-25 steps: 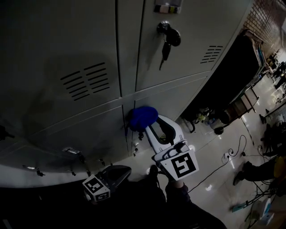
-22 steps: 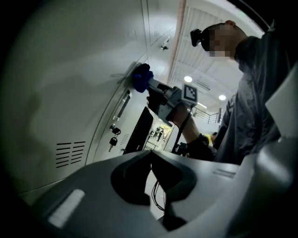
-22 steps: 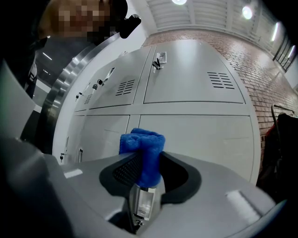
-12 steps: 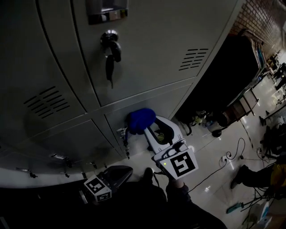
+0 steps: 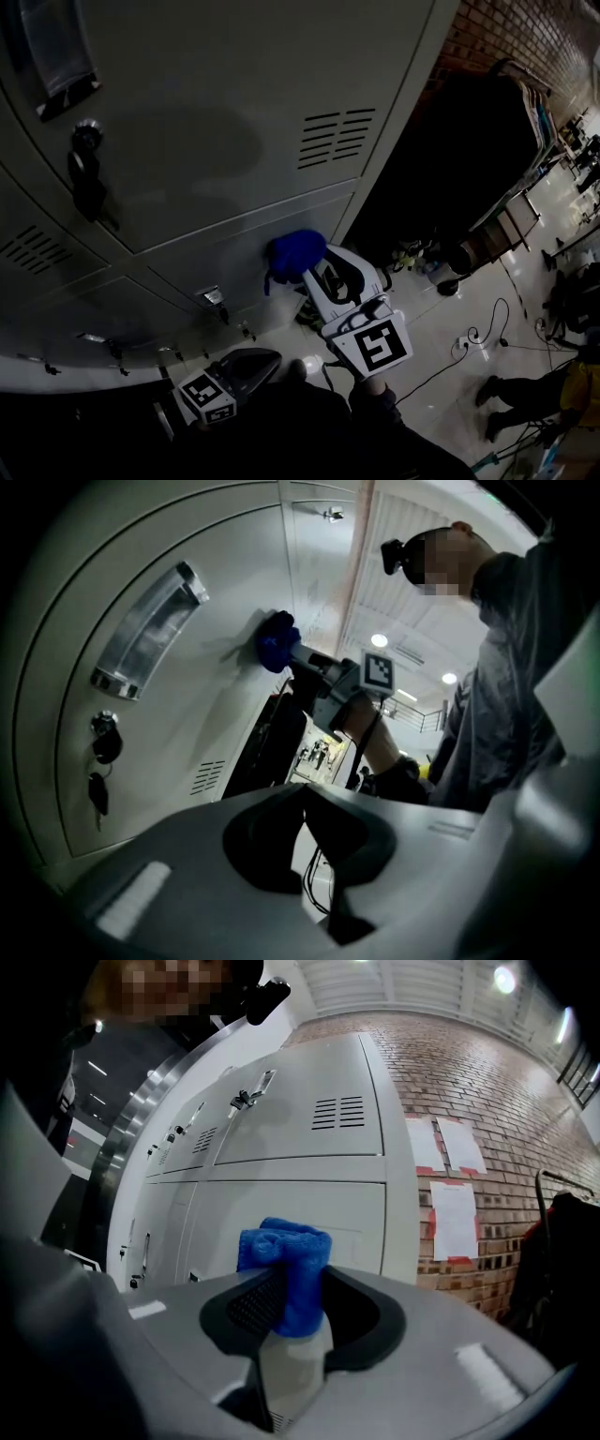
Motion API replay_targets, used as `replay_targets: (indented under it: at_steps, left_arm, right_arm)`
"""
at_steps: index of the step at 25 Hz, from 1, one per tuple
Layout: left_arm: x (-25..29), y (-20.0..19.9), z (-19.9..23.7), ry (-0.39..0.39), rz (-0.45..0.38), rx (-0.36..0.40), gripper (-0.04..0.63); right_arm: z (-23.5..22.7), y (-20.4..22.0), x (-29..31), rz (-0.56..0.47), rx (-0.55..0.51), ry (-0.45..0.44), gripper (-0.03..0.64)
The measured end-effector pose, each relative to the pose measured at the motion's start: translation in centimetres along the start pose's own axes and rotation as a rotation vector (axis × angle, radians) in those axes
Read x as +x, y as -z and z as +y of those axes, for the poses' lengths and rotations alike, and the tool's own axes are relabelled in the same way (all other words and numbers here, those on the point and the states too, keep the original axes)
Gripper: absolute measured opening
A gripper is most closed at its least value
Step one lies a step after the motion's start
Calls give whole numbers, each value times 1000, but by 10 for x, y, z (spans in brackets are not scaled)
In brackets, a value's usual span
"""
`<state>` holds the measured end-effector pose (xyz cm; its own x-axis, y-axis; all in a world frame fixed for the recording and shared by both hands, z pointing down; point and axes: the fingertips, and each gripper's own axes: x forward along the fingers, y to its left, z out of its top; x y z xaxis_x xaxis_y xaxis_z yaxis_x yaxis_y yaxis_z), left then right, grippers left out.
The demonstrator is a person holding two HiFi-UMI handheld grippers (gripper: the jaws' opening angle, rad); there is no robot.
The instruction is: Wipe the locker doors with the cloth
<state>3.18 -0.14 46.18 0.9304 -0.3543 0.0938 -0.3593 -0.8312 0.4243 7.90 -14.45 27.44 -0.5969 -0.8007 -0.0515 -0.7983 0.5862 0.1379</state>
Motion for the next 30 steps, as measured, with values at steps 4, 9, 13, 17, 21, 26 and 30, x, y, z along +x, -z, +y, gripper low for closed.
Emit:
replay_targets:
  at_steps: [4, 9, 13, 17, 21, 26, 30]
  left_arm:
    - [24, -1, 1, -14, -21, -5, 0]
    - [52, 1, 0, -20, -46, -16, 0]
    - [68, 3, 0, -16, -54, -20, 0]
    - [76, 3, -1, -13, -61, -21, 0]
    - [72, 3, -1, -15, -61, -24, 0]
    - [57, 5, -5, 3, -48, -25, 0]
    - [36, 7, -14, 34, -30, -17, 0]
  right_arm:
    - [-18, 2, -6, 0, -8, -25, 127]
    - [-40, 6, -14, 8, -11, -46, 127]
    - [-54, 10, -18, 17, -10, -47, 129]
    - [-58, 12, -19, 19, -13, -52, 129]
    - [-58, 12, -20, 30, -10, -38, 129]
    - [-50, 9, -25, 45, -25, 17, 124]
    - [-30, 6, -29, 47, -12, 38, 121]
